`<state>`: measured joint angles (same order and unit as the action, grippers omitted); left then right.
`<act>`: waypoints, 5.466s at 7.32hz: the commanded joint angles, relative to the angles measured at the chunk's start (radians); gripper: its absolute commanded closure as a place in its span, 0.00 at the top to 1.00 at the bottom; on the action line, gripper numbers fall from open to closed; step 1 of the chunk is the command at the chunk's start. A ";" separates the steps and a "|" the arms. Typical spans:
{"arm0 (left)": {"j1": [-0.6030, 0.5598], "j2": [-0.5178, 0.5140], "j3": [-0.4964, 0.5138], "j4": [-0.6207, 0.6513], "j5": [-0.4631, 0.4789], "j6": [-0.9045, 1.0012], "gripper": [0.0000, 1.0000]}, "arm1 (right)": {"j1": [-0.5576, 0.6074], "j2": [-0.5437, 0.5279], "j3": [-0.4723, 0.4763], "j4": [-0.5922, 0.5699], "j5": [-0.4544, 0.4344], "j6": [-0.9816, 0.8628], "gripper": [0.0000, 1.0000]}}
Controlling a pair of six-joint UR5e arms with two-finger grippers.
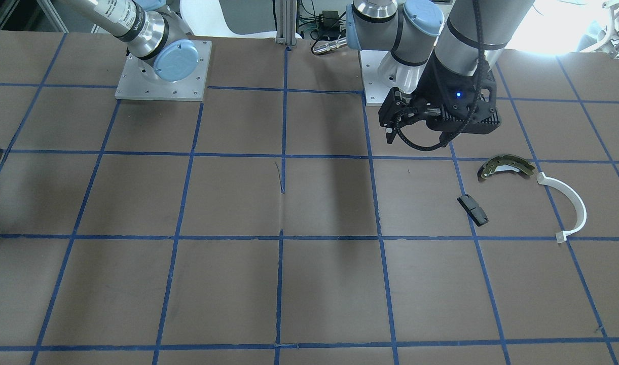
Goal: Place bearing gear from tray to pile
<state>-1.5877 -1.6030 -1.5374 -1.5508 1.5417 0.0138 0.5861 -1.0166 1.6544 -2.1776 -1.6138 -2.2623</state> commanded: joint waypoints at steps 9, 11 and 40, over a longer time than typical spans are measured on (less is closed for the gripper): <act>0.000 0.002 -0.001 0.000 0.000 0.000 1.00 | 0.011 -0.095 0.081 -0.057 0.000 0.155 0.15; 0.000 0.002 -0.001 0.000 0.000 0.000 1.00 | 0.075 -0.242 0.091 0.133 0.067 0.492 0.17; -0.382 -0.428 -0.120 0.572 -0.002 -0.525 1.00 | 0.231 -0.306 0.078 0.205 0.086 1.106 1.00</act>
<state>-1.9362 -1.9869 -1.6027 -1.1063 1.5404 -0.4311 0.9762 -1.3564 1.7386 -1.9454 -1.5306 -0.9940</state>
